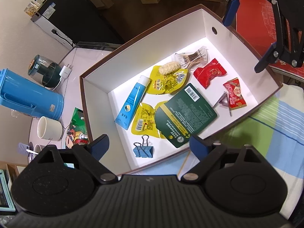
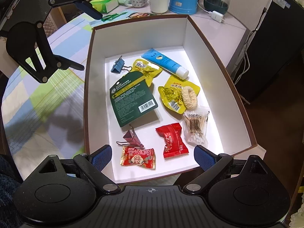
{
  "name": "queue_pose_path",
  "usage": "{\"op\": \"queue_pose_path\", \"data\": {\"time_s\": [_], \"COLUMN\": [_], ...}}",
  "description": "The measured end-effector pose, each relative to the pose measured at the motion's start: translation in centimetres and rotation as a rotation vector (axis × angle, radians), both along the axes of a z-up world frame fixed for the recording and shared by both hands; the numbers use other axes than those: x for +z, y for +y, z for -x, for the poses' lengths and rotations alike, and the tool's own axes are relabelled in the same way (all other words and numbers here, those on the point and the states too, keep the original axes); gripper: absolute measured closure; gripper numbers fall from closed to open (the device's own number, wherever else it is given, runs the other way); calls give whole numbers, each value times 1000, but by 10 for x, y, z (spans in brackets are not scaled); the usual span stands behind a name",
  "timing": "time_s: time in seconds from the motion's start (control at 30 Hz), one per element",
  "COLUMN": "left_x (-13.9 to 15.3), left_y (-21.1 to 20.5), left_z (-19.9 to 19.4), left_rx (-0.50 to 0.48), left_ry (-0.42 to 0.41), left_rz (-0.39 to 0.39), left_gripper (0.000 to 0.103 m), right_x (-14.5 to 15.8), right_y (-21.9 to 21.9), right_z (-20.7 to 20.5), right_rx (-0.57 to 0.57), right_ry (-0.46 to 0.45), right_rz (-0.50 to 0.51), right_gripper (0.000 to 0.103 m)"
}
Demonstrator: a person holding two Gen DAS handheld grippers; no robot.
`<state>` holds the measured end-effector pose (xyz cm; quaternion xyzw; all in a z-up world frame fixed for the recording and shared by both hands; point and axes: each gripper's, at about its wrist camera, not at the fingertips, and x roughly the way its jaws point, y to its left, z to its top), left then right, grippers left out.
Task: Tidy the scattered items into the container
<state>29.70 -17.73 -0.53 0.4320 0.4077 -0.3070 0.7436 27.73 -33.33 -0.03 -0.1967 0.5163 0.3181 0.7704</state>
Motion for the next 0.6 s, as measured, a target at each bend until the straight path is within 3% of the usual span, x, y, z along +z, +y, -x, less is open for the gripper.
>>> {"op": "queue_pose_path", "data": {"time_s": [0.6], "left_x": [22], "left_y": [-11], "left_z": [45], "left_rx": [109], "left_ry": [-78], "left_rz": [69], "left_gripper": [9], "right_x": [19], "right_y": [-3], "right_z": [35], "right_rx": [-4], "right_ry": [-91], "right_rz": [-48], "right_gripper": [7]}}
